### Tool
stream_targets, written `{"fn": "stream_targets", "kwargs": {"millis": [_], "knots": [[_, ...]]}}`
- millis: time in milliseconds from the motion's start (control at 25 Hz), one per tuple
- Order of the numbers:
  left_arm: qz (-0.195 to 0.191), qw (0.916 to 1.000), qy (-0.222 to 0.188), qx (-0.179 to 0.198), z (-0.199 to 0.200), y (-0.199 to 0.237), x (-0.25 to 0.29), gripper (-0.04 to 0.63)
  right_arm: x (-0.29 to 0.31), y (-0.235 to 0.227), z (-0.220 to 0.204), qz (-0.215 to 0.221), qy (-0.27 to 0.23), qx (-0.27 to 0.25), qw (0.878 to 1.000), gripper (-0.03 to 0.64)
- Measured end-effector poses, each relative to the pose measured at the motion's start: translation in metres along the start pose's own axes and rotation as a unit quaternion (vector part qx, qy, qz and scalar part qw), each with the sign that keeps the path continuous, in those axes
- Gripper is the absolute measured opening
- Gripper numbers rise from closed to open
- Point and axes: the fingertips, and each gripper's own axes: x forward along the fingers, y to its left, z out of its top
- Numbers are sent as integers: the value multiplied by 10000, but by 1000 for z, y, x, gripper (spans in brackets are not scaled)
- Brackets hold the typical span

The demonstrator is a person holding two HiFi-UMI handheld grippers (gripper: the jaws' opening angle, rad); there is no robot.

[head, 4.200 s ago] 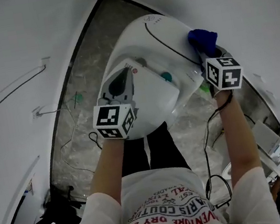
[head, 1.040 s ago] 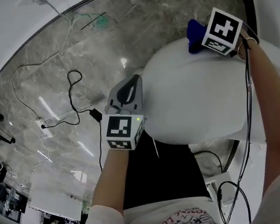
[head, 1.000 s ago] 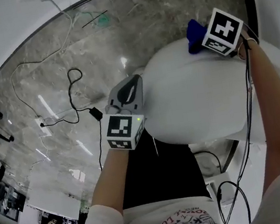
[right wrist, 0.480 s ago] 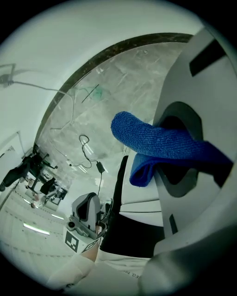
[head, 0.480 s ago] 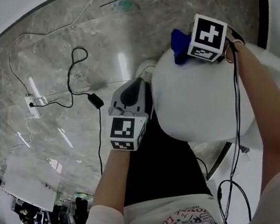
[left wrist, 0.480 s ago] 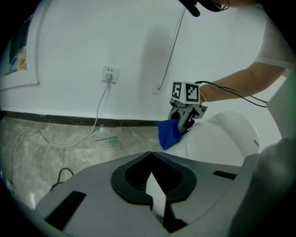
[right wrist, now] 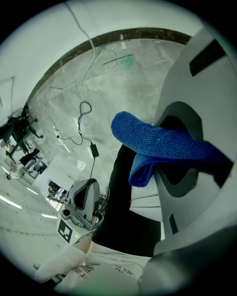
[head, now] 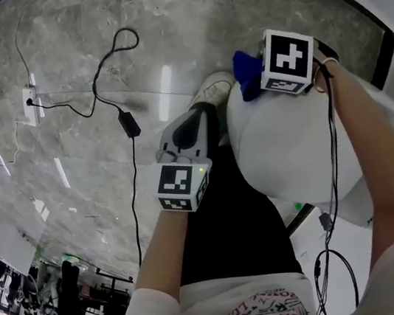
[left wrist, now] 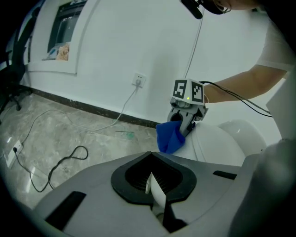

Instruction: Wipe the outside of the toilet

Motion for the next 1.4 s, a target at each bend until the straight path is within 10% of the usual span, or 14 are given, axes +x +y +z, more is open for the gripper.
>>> {"fn": "stream_targets", "kwargs": {"millis": [400,720,1120,1400], "knots": [[477,9960,-352,-662,-52,24,-42,6,51,47,54,388,658,-778,9940,72],[491,9973,-461,-308,-9,9,-61,6,-17,55,86,-605,-1280,91,9899,72],[-791,9925,-337,864,145,-125,-2,6,-180,65,-26,-1814,-3606,2203,8880,72],[-2185,9508,391,2162,177,-239,45,6,-223,85,-167,-2553,-4491,4182,7472,72]]}}
